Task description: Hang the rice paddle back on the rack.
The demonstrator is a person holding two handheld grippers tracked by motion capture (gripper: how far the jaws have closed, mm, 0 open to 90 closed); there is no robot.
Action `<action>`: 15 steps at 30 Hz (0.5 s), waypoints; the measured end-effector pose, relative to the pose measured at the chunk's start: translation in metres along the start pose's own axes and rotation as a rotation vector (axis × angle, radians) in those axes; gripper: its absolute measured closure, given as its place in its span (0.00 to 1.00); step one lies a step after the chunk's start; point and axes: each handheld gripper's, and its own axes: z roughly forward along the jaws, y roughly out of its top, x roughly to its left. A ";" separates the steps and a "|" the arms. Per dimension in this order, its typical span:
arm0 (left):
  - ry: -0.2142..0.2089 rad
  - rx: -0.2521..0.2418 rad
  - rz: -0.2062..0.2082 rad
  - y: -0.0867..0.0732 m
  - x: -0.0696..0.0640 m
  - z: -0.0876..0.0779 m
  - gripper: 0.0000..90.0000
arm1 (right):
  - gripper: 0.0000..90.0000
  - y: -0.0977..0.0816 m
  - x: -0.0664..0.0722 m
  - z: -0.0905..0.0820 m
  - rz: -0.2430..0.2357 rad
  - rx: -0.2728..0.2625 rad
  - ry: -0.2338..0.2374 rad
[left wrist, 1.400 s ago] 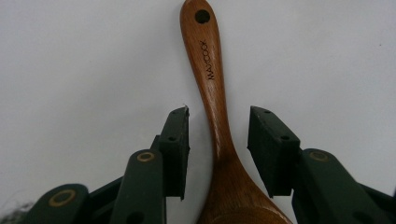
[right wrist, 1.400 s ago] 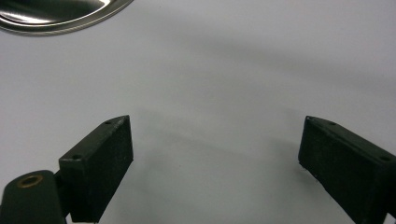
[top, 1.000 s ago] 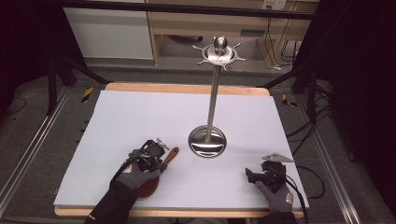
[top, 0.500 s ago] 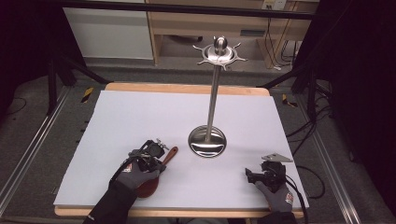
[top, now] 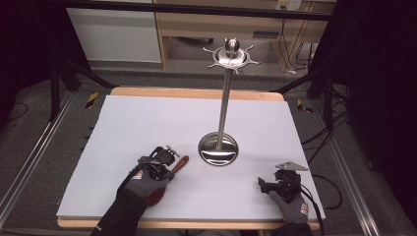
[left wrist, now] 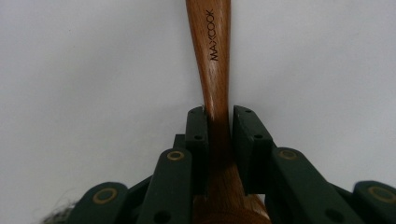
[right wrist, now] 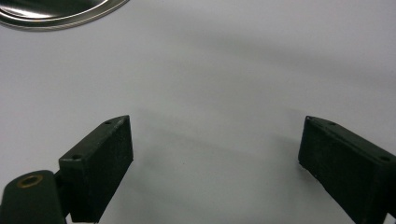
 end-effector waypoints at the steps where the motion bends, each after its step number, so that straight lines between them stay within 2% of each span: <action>1: 0.003 0.001 0.006 0.000 0.001 0.000 0.84 | 0.12 0.000 0.000 0.000 0.001 0.000 0.000; 7: 0.004 0.011 0.014 0.002 0.000 0.000 0.85 | 0.11 0.000 -0.001 0.000 -0.008 0.002 0.002; 11: -0.016 0.018 0.007 0.003 0.002 0.000 0.85 | 0.11 0.000 0.000 0.000 -0.001 0.004 0.004; 15: -0.019 0.024 0.021 0.004 0.004 0.000 0.85 | 0.11 0.000 -0.001 0.000 -0.003 -0.001 0.007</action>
